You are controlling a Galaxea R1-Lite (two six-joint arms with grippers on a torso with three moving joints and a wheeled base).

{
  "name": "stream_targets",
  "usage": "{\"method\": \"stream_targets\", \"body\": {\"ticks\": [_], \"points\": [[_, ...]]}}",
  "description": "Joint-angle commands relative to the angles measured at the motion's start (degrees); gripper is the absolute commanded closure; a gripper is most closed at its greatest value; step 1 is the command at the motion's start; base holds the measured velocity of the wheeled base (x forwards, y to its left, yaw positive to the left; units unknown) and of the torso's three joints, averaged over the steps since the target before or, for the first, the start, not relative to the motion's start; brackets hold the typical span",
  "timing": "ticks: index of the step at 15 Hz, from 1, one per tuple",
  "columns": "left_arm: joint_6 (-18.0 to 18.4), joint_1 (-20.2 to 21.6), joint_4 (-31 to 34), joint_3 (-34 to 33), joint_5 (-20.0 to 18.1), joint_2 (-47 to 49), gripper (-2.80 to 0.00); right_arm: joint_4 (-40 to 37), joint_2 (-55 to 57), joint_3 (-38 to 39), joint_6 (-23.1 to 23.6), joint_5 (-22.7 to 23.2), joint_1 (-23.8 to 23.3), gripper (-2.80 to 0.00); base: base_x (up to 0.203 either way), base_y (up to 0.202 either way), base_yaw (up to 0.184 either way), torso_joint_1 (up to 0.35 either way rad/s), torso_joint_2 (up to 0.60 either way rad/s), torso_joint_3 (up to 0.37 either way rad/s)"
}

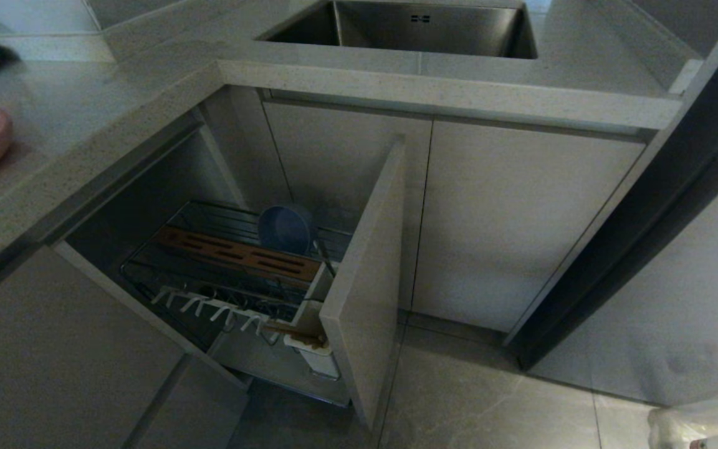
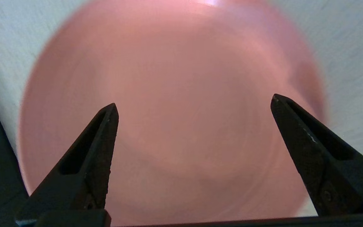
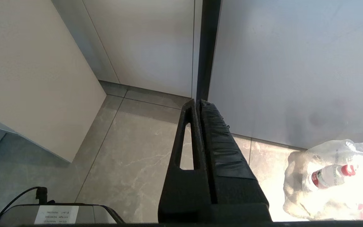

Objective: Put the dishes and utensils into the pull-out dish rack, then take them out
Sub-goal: Pick up the plate and place it in the cupboard

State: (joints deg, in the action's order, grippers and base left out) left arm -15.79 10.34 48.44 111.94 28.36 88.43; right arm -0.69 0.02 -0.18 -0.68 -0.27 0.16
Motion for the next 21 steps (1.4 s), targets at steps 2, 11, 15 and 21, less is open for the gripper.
{"method": "stream_targets", "body": {"ticks": [2,11,15,21], "points": [[-0.1,-1.6,-4.0,0.0,0.0,-1.3,-2.80,0.0,0.0,0.0,0.0,0.0,0.0,0.00,0.000,0.000,0.000,0.000,0.00,0.000],[-1.5,-3.3,-6.9,0.0,-3.7,2.5,-2.80,0.0,0.0,0.0,0.0,0.0,0.0,0.00,0.000,0.000,0.000,0.000,0.00,0.000],[-1.5,-2.8,-7.0,0.0,-3.4,2.8,-2.80,0.0,0.0,0.0,0.0,0.0,0.0,0.00,0.000,0.000,0.000,0.000,0.00,0.000],[-1.9,-2.2,-6.7,0.0,-3.4,3.1,-2.80,0.0,0.0,0.0,0.0,0.0,0.0,0.00,0.000,0.000,0.000,0.000,0.00,0.000]]}}
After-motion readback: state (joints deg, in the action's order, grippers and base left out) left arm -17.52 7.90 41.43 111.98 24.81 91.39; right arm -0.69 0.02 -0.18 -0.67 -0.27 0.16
